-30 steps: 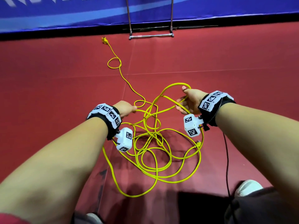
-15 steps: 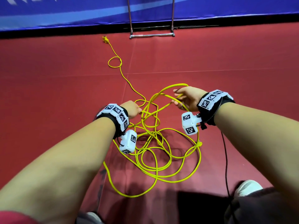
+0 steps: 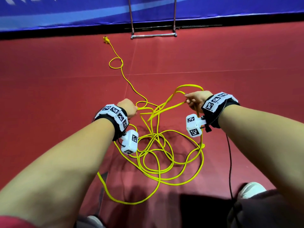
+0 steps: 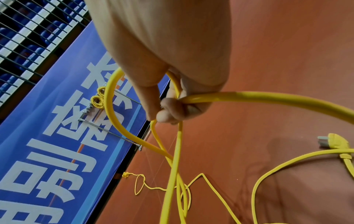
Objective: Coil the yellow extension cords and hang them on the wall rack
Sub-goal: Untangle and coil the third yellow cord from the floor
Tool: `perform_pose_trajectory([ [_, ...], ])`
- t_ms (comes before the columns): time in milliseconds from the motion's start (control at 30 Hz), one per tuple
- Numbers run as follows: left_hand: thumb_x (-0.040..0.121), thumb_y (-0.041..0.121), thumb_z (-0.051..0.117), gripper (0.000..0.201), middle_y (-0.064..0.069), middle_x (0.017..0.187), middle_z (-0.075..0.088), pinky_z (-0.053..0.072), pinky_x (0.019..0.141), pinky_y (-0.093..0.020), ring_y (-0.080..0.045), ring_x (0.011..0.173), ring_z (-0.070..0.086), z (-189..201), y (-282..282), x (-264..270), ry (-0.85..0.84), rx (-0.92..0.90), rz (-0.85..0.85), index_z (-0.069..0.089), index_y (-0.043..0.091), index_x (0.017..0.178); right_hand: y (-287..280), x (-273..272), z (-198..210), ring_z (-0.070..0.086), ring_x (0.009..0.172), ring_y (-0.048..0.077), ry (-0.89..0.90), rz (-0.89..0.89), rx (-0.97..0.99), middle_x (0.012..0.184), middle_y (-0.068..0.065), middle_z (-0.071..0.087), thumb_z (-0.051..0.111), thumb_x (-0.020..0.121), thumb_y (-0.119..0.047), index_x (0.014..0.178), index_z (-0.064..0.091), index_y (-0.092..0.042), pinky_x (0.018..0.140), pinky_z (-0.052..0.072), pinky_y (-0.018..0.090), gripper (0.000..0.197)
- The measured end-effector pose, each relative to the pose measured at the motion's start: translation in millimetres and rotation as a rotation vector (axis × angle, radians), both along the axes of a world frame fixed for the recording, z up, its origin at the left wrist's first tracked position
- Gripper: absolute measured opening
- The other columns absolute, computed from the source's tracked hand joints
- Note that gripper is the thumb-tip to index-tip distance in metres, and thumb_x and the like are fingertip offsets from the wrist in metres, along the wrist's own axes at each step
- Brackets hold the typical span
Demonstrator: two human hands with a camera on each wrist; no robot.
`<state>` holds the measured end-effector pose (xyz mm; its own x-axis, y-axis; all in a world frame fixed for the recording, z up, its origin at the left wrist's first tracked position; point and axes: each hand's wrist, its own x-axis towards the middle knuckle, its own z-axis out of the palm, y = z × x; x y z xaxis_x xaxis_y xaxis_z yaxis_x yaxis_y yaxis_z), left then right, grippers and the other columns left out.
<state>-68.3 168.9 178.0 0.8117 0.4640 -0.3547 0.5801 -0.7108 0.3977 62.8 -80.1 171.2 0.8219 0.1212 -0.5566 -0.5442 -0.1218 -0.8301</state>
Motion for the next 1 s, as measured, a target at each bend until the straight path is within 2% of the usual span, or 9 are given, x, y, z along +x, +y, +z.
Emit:
perform_pose_trajectory([
  [100, 0.095, 0.008, 0.054, 0.03, -0.02, 0.11, 0.069, 0.051, 0.063, -0.023, -0.026, 0.077, 0.063, -6.0, 11.0, -1.2, 0.009, -0.073, 0.028, 0.064, -0.005, 0.12, -5.7, 1.4, -3.3, 0.046, 0.051, 0.014, 0.001, -0.056, 0.003, 0.066, 0.009, 0.051, 0.057, 0.094, -0.003, 0.076, 0.058, -0.007, 0.034, 0.031, 0.012, 0.019],
  [233, 0.102, 0.023, 0.048, 0.035, -0.019, 0.127, 0.061, 0.047, 0.093, -0.035, -0.035, 0.117, 0.058, 0.7, 16.6, -6.4, 0.022, 0.029, -0.01, 0.063, 0.003, 0.126, -10.1, 2.7, -5.9, 0.038, 0.047, 0.011, -0.002, -0.009, -0.035, 0.063, 0.006, 0.047, 0.059, 0.092, -0.005, 0.076, 0.061, -0.009, 0.035, 0.026, 0.013, 0.017],
  [367, 0.1, 0.021, 0.049, 0.033, -0.021, 0.12, 0.065, 0.05, 0.092, -0.04, -0.036, 0.112, 0.061, 2.9, 26.9, -9.5, -0.001, 0.088, 0.047, 0.067, 0.002, 0.119, -13.4, 3.6, -10.1, 0.038, 0.048, 0.012, -0.009, -0.015, -0.053, 0.064, 0.005, 0.047, 0.062, 0.092, -0.011, 0.075, 0.061, -0.013, 0.035, 0.027, 0.011, 0.017],
  [467, 0.095, 0.012, 0.054, 0.029, -0.019, 0.12, 0.067, 0.054, 0.092, -0.041, -0.035, 0.111, 0.064, -1.3, 30.4, -9.2, 0.011, 0.043, 0.073, 0.066, 0.001, 0.119, -9.3, -1.2, -6.9, 0.042, 0.045, 0.015, 0.014, -0.038, -0.024, 0.067, 0.009, 0.052, 0.065, 0.092, -0.032, 0.083, 0.057, -0.016, 0.036, 0.029, 0.013, 0.02],
  [533, 0.095, 0.01, 0.052, 0.032, -0.018, 0.127, 0.064, 0.052, 0.096, -0.038, -0.034, 0.116, 0.061, -0.2, 25.8, -10.4, 0.023, 0.058, 0.02, 0.064, 0.003, 0.124, -5.2, -4.7, -3.8, 0.044, 0.041, 0.016, 0.05, -0.027, -0.006, 0.069, 0.012, 0.054, 0.066, 0.087, -0.051, 0.089, 0.049, -0.015, 0.036, 0.03, 0.016, 0.04],
  [667, 0.102, 0.015, 0.04, 0.04, -0.012, 0.145, 0.05, 0.037, 0.108, -0.034, -0.03, 0.134, 0.046, -1.7, 14.0, -10.1, 0.099, 0.12, -0.077, 0.052, 0.01, 0.14, -0.7, -9.5, 2.4, 0.046, 0.035, 0.018, 0.103, -0.038, 0.072, 0.075, 0.01, 0.051, 0.056, 0.083, -0.07, 0.077, 0.041, -0.017, 0.037, 0.03, 0.015, 0.056],
  [800, 0.102, 0.044, 0.044, 0.05, -0.018, 0.123, 0.064, 0.046, 0.094, -0.038, -0.034, 0.115, 0.06, -8.1, 11.5, -12.9, 0.208, 0.208, -0.152, 0.065, 0.002, 0.121, 2.7, -15.1, 14.3, 0.042, 0.034, 0.017, 0.134, -0.032, 0.148, 0.078, 0.016, 0.055, 0.044, 0.088, -0.073, 0.096, 0.046, -0.008, 0.036, 0.028, 0.014, 0.065],
  [933, 0.094, 0.03, 0.063, 0.031, -0.011, 0.102, 0.073, 0.054, 0.083, -0.035, -0.029, 0.099, 0.068, -9.1, 10.3, -15.3, 0.226, 0.281, -0.111, 0.07, 0.006, 0.111, 8.0, -17.6, 21.9, 0.043, 0.04, 0.016, 0.152, -0.021, 0.189, 0.077, 0.02, 0.06, 0.038, 0.088, -0.075, 0.098, 0.042, -0.008, 0.037, 0.028, 0.015, 0.068],
  [1000, 0.093, 0.011, 0.058, 0.035, -0.012, 0.112, 0.072, 0.055, 0.087, -0.035, -0.03, 0.105, 0.068, -9.5, 7.4, -15.2, 0.276, 0.272, -0.126, 0.063, 0.01, 0.127, 11.2, -17.2, 24.5, 0.042, 0.044, 0.015, 0.156, -0.026, 0.214, 0.078, 0.02, 0.06, 0.037, 0.088, -0.075, 0.097, 0.042, -0.007, 0.037, 0.027, 0.015, 0.068],
])
